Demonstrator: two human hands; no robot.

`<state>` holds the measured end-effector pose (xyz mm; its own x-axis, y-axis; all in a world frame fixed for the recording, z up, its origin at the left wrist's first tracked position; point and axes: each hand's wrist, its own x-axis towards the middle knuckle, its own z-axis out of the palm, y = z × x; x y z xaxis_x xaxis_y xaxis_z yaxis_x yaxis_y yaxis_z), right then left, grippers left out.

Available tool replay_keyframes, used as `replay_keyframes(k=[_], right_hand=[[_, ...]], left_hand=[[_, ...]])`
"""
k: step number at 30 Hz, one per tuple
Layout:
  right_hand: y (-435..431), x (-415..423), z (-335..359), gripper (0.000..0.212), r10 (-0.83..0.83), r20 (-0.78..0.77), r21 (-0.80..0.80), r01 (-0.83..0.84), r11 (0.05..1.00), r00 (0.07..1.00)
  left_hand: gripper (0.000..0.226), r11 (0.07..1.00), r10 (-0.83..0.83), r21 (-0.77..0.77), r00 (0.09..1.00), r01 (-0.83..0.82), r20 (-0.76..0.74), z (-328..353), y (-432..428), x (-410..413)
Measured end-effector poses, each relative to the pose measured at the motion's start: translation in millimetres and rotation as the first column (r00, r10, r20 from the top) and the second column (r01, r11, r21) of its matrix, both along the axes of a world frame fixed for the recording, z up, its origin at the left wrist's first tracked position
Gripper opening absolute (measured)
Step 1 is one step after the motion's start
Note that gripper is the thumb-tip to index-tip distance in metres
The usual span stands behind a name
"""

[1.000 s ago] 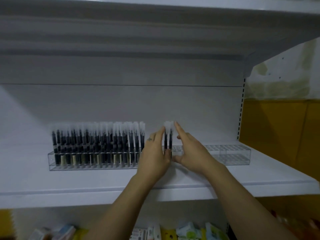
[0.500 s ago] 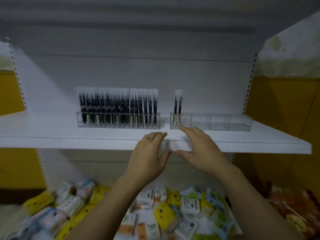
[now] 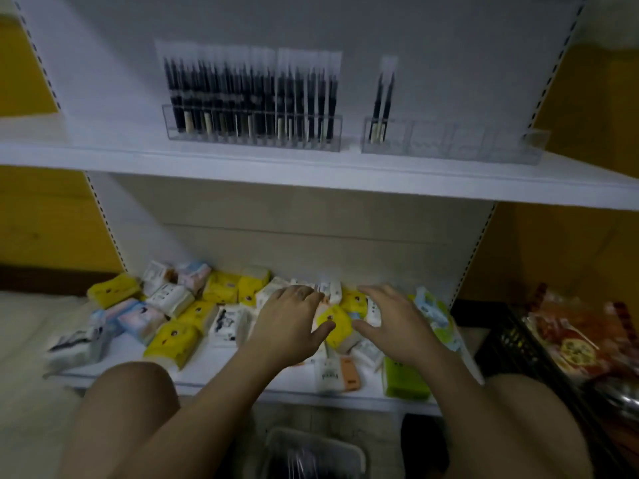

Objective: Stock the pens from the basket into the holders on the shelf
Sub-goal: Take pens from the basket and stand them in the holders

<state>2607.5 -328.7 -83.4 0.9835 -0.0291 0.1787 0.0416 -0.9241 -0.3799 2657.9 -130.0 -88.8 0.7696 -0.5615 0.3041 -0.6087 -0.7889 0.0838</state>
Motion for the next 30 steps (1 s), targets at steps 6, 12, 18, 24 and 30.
replay_keyframes(k=[6,12,18,24,30], right_hand=[[5,-3,-79,0.065,0.016,-0.228,0.006,-0.015,1.000,0.973],[15,-8,-152,0.060,0.038,-0.438,0.029,-0.028,0.999,0.898],[34,-15,-205,0.059,0.133,-0.625,0.165,-0.036,0.986,0.770],[34,-16,-244,0.029,0.126,-0.736,0.159,-0.011,0.987,0.665],[33,-14,-287,0.025,0.144,-0.812,0.237,0.094,0.967,0.565]], left_hand=[[0.064,0.996,0.035,0.090,0.979,-0.017,-0.201,-74,-2,-7],[0.061,0.992,0.088,0.123,0.907,-0.040,-0.411,-139,-4,-15],[0.049,0.985,0.167,0.140,0.770,-0.102,-0.616,-185,-2,-20],[0.045,0.966,0.252,0.241,0.582,-0.097,-0.773,-228,0,-15],[0.030,0.962,0.274,0.261,0.364,-0.085,-0.890,-295,-6,-22]])
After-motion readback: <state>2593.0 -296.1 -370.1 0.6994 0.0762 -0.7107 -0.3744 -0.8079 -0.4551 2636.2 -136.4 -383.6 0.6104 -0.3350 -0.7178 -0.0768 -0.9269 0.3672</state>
